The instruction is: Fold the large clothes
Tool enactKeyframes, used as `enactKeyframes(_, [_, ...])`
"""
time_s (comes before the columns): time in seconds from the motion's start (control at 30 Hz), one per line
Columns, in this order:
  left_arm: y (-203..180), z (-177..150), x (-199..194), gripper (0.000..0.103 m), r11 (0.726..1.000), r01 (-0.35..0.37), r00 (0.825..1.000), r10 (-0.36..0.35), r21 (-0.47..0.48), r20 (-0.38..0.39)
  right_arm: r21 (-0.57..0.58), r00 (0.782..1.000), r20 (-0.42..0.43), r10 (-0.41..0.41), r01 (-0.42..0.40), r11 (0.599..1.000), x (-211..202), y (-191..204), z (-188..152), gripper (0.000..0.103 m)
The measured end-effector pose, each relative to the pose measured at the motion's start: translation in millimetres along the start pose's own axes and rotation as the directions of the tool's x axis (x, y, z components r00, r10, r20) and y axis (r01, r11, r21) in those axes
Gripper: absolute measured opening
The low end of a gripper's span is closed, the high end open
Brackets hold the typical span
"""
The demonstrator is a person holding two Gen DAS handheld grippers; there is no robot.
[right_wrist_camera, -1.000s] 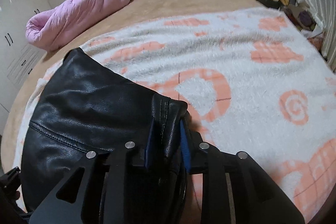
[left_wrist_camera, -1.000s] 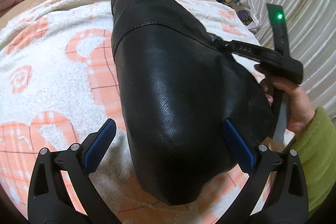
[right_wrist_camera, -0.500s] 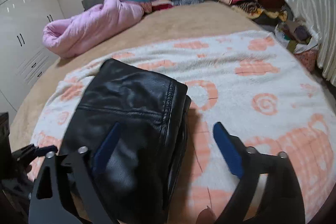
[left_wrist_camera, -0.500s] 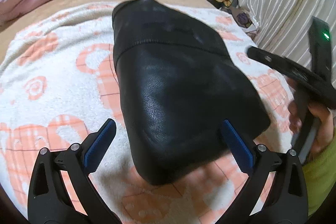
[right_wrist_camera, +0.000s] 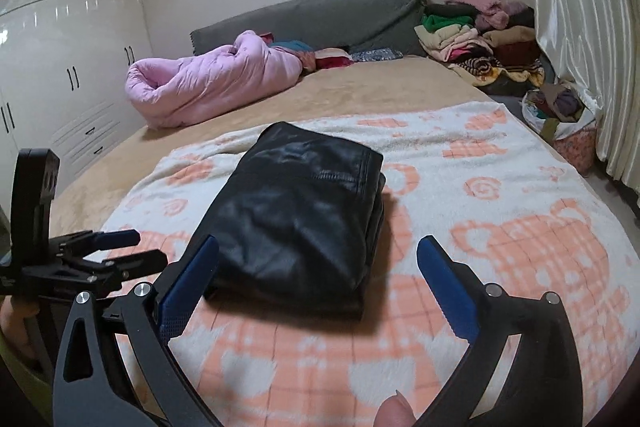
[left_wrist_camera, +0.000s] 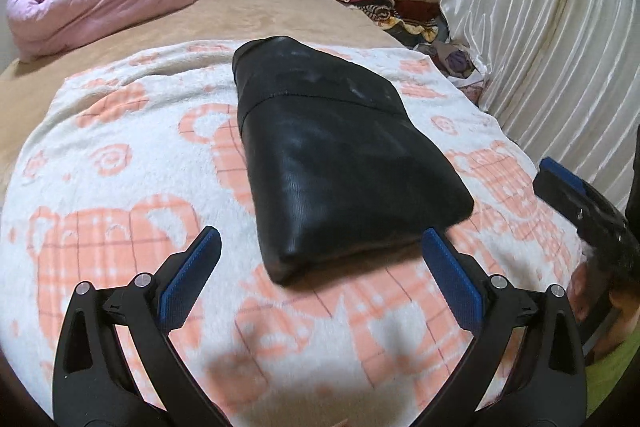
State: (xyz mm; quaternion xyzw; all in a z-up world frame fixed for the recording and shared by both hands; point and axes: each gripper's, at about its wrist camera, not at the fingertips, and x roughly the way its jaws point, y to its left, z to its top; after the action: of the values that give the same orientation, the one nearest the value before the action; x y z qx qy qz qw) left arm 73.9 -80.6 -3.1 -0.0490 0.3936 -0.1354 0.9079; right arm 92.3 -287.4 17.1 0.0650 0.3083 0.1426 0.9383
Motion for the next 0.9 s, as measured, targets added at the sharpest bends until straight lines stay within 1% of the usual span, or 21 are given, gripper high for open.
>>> enactKeyframes(0.07, [0, -9, -6, 0.094, 1.0, -0.005, 1.0, 0.005, 0.001, 0.008, 0.006, 1.0, -0.009, 0.003, -0.003, 1.0, -5, 5, -12, 0.099])
enactKeyframes(0.17, [2, -24, -12, 0.094, 0.999, -0.039, 0.999, 0.039, -0.006, 0.009, -0.003, 1.0, 0.002, -0.027, 0.027, 1.0, -13, 13, -36, 0.099])
enactKeyframes(0.23, [4, -36, -15, 0.094, 0.998, -0.055, 0.998, 0.055, 0.0, 0.009, -0.011, 0.999, -0.006, -0.039, 0.039, 0.999, -14, 18, -50, 0.099])
enactKeyframes(0.37, [8, -53, -18, 0.094, 0.998, -0.06, 0.998, 0.06, 0.001, -0.001, -0.067, 0.996, -0.029, -0.084, 0.082, 0.994, -15, 31, -75, 0.099])
enactKeyframes(0.6, [14, -66, -17, 0.094, 0.996, -0.082, 0.996, 0.082, -0.02, -0.023, -0.046, 0.997, -0.058, -0.058, 0.056, 0.997, -11, 34, -79, 0.099])
enactKeyframes(0.67, [16, -67, -17, 0.094, 0.995, -0.099, 0.995, 0.099, -0.026, -0.024, -0.053, 0.996, -0.057, -0.068, 0.065, 0.996, -11, 34, -78, 0.099])
enactKeyframes(0.9, [17, -66, -20, 0.094, 0.993, -0.116, 0.993, 0.115, -0.027, -0.015, -0.045, 0.994, -0.075, -0.073, 0.07, 0.997, -9, 32, -79, 0.099])
